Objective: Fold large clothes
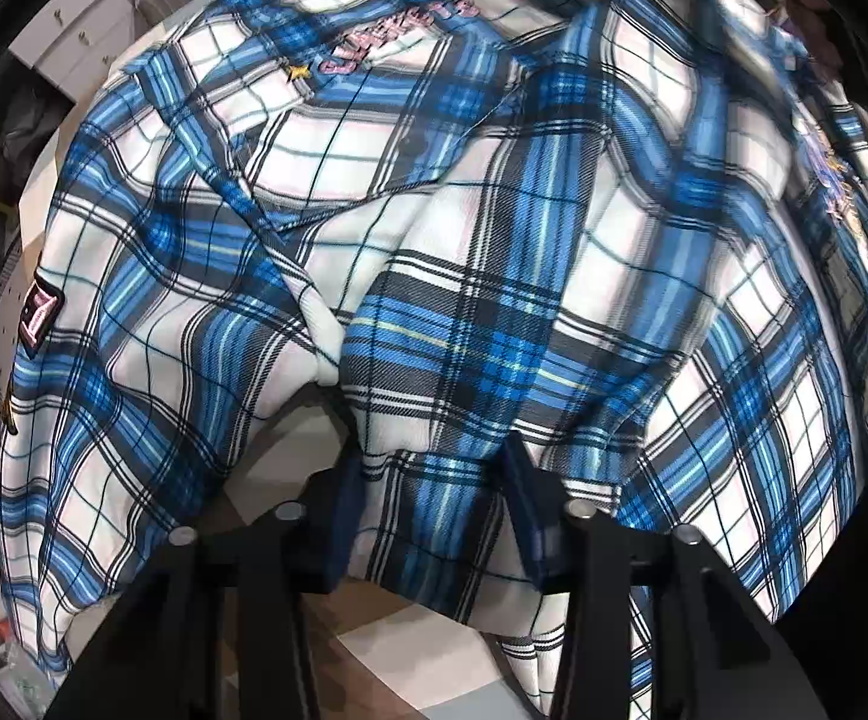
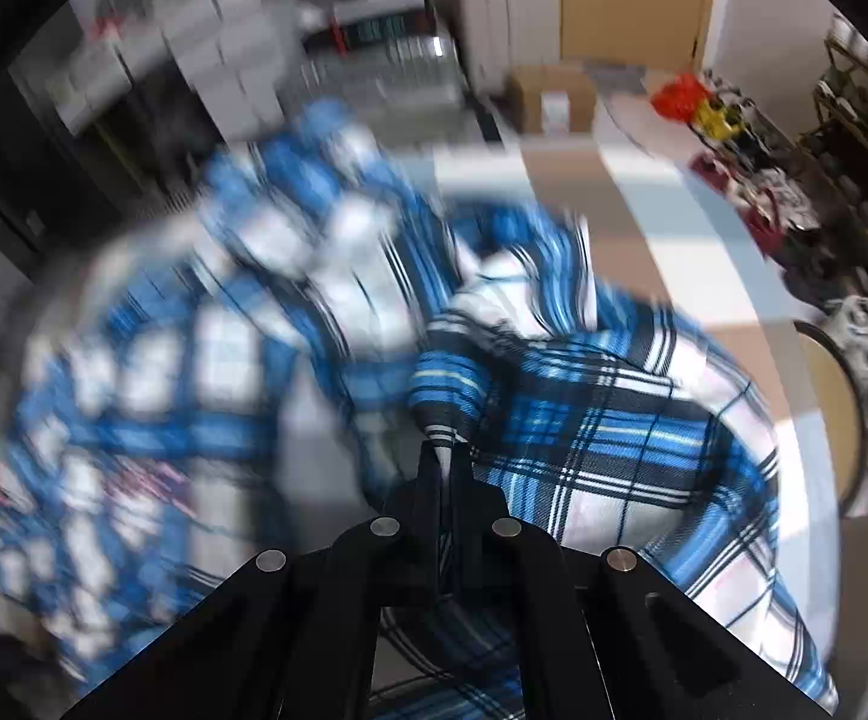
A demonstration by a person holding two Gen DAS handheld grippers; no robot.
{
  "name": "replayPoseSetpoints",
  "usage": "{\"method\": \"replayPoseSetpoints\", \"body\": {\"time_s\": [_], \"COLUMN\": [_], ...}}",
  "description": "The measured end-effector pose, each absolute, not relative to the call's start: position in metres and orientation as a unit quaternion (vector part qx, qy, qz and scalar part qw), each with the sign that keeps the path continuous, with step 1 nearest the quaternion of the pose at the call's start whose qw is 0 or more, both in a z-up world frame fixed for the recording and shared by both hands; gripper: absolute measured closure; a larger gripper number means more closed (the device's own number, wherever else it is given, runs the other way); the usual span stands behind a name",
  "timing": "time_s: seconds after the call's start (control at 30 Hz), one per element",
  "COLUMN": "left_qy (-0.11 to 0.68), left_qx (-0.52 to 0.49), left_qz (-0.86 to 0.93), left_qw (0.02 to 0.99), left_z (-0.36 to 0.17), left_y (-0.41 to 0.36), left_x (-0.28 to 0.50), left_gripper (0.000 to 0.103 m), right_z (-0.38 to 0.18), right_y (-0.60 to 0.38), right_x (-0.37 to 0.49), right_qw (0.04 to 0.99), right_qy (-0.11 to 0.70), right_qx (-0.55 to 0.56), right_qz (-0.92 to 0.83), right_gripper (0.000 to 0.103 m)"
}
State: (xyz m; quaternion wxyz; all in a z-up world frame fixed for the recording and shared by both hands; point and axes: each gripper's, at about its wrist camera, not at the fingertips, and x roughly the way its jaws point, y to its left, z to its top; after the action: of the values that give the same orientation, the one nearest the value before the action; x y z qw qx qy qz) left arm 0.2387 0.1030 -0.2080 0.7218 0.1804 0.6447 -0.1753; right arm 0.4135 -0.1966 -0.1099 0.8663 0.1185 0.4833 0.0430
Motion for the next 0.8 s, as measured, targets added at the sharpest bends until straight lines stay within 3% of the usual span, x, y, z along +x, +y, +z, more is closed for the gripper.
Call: {"method": "replayPoseSetpoints", "body": {"time_s": [0.07, 0.23, 0.5, 0.53, 0.57, 0.6, 0.63, 0.8], "left_qy": [0.641, 0.626, 0.624, 0.627, 0.637, 0.643, 0.647, 0.640], "left_qx": [0.175, 0.153, 0.104, 0.108, 0.128, 0.148, 0.159, 0.139], "left_qz": [-0.179, -0.181, -0.162, -0.145, -0.125, -0.101, -0.081, -0.055], "left_qw": [0.726, 0.743, 0.758, 0.758, 0.750, 0.744, 0.741, 0.753], "left_z": [-0.201, -0.165, -0.127, -0.132, -0.142, -0.151, -0.160, -0.154], "left_y": [0.106, 0.117, 0.129, 0.129, 0.128, 0.127, 0.129, 0.148], "left_x": [0.236, 0.237, 0.274, 0.277, 0.280, 0.283, 0.281, 0.273], "left_gripper": [0.087, 0.093, 0.087, 0.076, 0.062, 0.055, 0.043, 0.042], "right_z": [-0.094, -0.079, -0.077, -0.080, -0.086, -0.092, -0.096, -0.081], "right_y": [-0.217, -0.254, -0.270, -0.272, -0.274, -0.274, -0.275, -0.268], "right_x": [0.410, 0.424, 0.449, 0.453, 0.458, 0.461, 0.462, 0.427], "right_qw": [0.871, 0.859, 0.865, 0.866, 0.859, 0.850, 0.842, 0.850], "right_qy": [0.449, 0.406, 0.371, 0.369, 0.376, 0.388, 0.396, 0.374], "right_qx": [0.187, 0.307, 0.337, 0.338, 0.347, 0.356, 0.365, 0.366], "right_qz": [0.062, 0.055, 0.013, 0.004, 0.008, 0.015, 0.020, 0.066], "right_gripper": [0.101, 0.101, 0.097, 0.094, 0.086, 0.052, 0.029, 0.025]}}
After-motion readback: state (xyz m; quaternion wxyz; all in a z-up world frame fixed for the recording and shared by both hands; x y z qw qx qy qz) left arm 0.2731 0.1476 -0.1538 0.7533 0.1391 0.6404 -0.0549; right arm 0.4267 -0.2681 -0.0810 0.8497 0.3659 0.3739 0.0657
